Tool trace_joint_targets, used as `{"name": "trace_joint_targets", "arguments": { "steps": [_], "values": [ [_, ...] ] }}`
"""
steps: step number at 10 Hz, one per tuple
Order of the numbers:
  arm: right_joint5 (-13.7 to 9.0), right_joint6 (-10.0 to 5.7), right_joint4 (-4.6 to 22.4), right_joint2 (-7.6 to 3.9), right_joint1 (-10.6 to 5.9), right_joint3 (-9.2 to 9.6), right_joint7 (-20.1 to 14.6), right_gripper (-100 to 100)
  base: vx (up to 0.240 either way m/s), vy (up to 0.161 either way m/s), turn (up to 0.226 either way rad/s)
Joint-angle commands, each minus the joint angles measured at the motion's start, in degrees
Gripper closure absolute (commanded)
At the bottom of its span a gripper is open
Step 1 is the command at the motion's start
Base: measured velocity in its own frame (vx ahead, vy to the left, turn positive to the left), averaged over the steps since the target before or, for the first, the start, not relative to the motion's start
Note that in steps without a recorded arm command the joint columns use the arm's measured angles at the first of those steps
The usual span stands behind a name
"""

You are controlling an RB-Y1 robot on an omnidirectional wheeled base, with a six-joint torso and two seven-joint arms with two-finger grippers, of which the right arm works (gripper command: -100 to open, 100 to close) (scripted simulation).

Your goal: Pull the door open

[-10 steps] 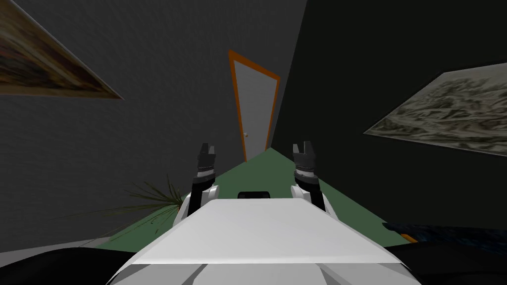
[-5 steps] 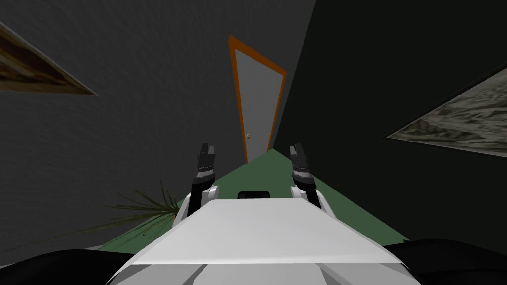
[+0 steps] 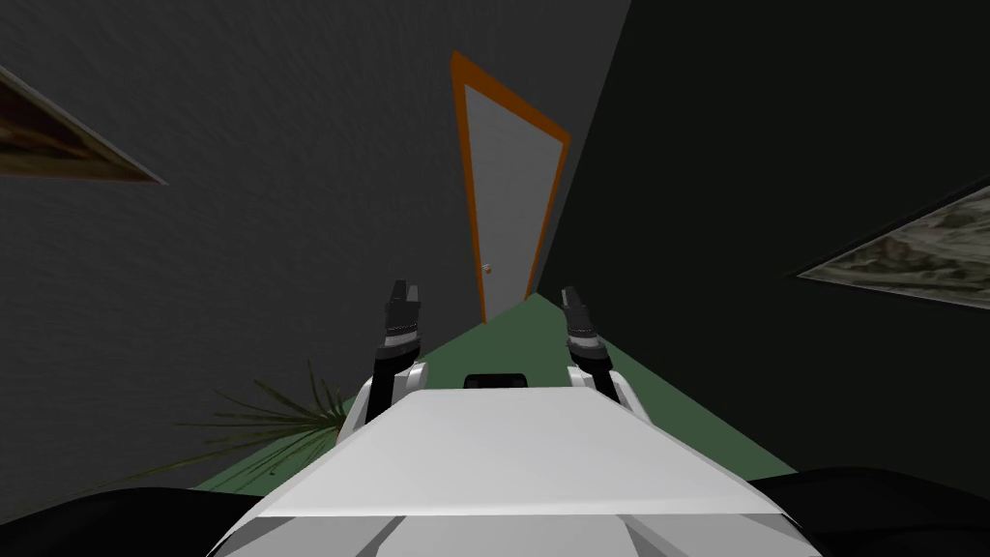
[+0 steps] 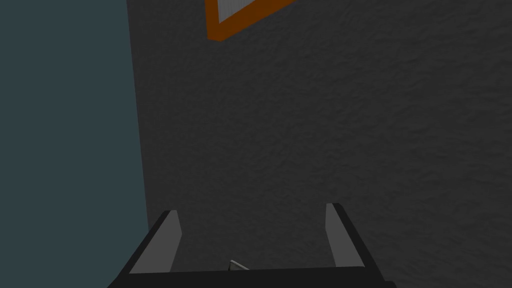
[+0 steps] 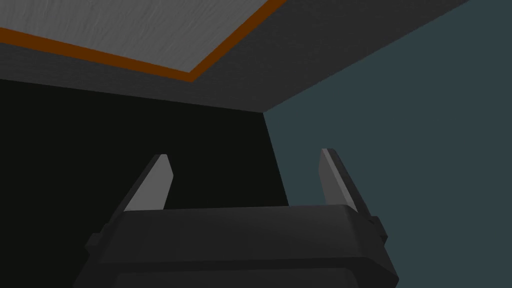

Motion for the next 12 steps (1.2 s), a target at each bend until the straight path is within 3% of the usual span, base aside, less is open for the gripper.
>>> {"name": "trace_joint_targets", "arguments": {
  "steps": [1, 12],
  "values": [
    [1.64, -0.38, 0.93, -0.14, 0.04, -0.11, 0.89, -100, 0.087, 0.038, 0.032],
    [14.11, -2.91, 8.21, -0.42, -0.05, -0.94, 7.29, -100, 0.1, 0.043, 0.036]
  ]
}}
